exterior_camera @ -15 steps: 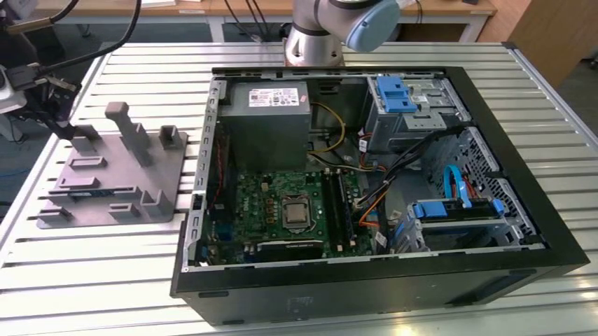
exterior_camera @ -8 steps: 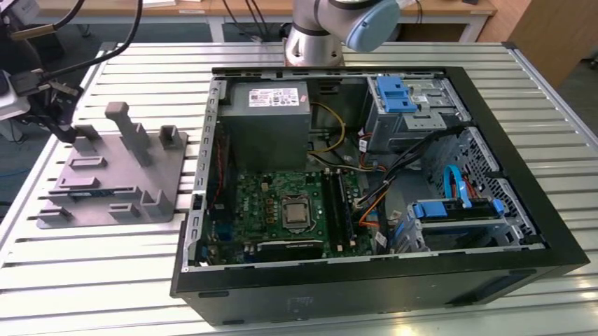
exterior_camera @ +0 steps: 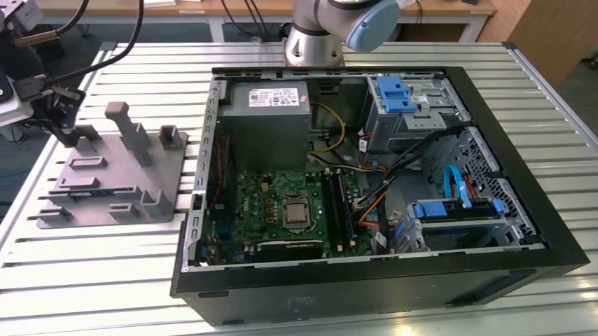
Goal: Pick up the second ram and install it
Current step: 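Reach for the second ram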
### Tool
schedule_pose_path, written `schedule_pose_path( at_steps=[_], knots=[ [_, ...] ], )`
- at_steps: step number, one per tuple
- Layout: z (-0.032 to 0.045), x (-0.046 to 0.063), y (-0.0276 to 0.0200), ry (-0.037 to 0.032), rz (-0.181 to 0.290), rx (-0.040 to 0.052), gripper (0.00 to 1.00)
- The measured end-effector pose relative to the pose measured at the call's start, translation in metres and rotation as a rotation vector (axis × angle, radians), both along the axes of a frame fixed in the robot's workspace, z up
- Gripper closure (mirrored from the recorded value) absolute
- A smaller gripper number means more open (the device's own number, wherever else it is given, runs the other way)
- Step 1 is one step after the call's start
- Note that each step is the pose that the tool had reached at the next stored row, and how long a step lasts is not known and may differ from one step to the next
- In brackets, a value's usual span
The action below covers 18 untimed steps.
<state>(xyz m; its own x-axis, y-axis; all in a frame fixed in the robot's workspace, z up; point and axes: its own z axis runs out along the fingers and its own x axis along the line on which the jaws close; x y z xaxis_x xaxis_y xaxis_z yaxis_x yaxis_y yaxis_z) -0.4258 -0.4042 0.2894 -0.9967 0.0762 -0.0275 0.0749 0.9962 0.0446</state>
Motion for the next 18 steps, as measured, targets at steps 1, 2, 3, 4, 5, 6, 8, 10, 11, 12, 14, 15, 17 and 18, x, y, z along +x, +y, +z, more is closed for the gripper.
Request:
schedule_pose_path(
  at_steps=[1,2,3,4,5,6,8,10,11,12,14,15,17,18],
  knots=[
    [-0.0011,0.000,0.0000,0.0000,0.000,0.0000,0.90],
    [-0.0021,0.000,0.0000,0.0000,0.000,0.0000,0.90],
    [-0.0030,0.000,0.0000,0.0000,0.000,0.0000,0.90],
    [-0.0040,0.000,-0.0001,0.0001,0.000,0.0000,0.90],
    [-0.0051,0.000,-0.0001,0.0000,0.000,0.0000,0.90],
    [-0.0063,-0.001,-0.0001,0.0000,0.000,0.0000,0.90],
    [-0.0086,-0.001,-0.0001,0.0000,0.000,0.0000,0.90],
    [-0.0108,-0.001,-0.0002,0.0000,0.000,0.0000,0.90],
    [-0.0118,-0.001,-0.0002,0.0000,0.000,0.0001,0.90],
    [-0.0128,-0.001,-0.0002,-0.0001,0.000,0.0000,0.90],
    [-0.0145,-0.002,-0.0002,0.0001,0.000,0.0000,0.90],
    [-0.0154,-0.002,-0.0002,0.0000,0.000,0.0000,0.90],
    [-0.0172,-0.002,-0.0002,0.0001,0.000,0.0000,0.90],
    [-0.0181,-0.002,-0.0002,0.0000,0.000,0.0000,0.90]
  ],
)
